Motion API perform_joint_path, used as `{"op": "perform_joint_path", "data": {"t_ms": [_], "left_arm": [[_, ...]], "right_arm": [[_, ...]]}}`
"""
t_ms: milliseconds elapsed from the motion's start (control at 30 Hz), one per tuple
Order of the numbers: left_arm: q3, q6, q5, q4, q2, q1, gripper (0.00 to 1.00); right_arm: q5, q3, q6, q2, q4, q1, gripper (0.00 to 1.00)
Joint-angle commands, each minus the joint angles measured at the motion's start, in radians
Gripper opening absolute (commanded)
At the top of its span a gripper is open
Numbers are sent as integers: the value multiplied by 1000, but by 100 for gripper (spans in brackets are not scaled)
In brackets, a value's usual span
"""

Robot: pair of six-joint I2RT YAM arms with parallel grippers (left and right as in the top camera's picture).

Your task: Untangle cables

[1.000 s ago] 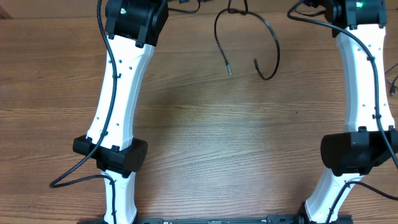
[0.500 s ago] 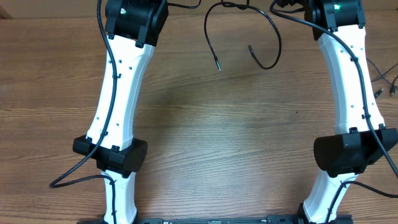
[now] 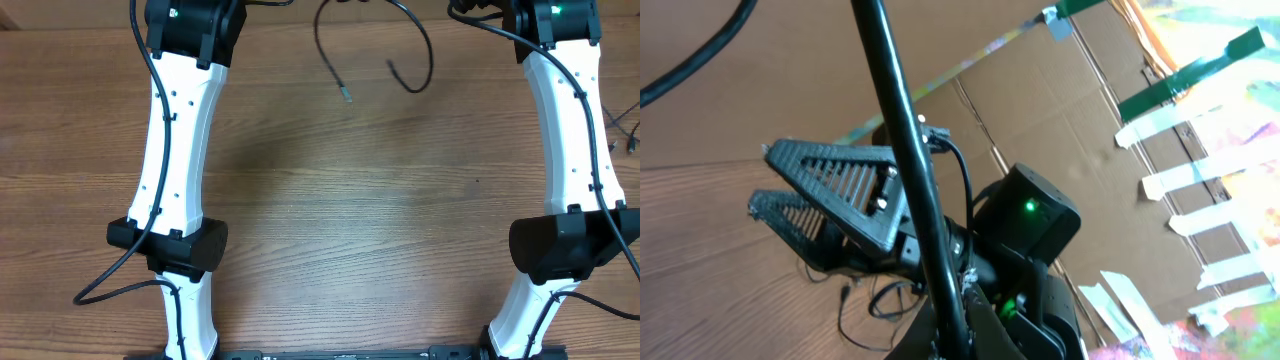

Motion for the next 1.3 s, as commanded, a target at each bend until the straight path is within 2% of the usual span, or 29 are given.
{"op": "perform_joint_path", "data": {"t_ms": [0, 333, 600, 633, 667, 700, 733, 900, 967, 1033, 1133, 1200, 1267], "left_arm": [[7, 35, -30, 2, -27, -1, 4], [6, 7, -34, 5, -26, -47, 4], [6, -18, 6, 12, -26, -100, 4], [6, -18, 10, 13, -26, -107, 4], [6, -15, 13, 14, -26, -114, 4], [6, -10, 16, 15, -26, -119, 4], [6, -1, 17, 14, -27, -125, 4], [7, 42, 58, 11, -42, -118, 4], [7, 78, 96, -40, -67, -82, 4], [7, 142, 119, -146, -104, -36, 4], [7, 298, 107, -401, -187, 52, 4], [7, 410, 61, -598, -260, 134, 4], [7, 475, -6, -719, -310, 196, 4]], "right_arm": [[-28, -5, 7, -52, 7, 17, 100], [82, -5, -24, -48, 23, 113, 100], [128, -13, -29, -14, 20, 117, 98], [139, -16, -33, -8, 19, 118, 88], [145, -23, -51, 5, 22, 118, 60], [154, -32, -53, 16, 21, 118, 23], [165, -40, -54, 29, 19, 118, 4], [276, -88, -106, 95, 6, 110, 4], [330, -104, -151, 108, -21, 84, 4], [382, -119, -203, 113, -45, 44, 4], [428, -123, -296, 114, -78, -45, 4], [432, -122, -361, 113, -94, -147, 4], [431, -122, -381, 113, -108, -223, 4]]}}
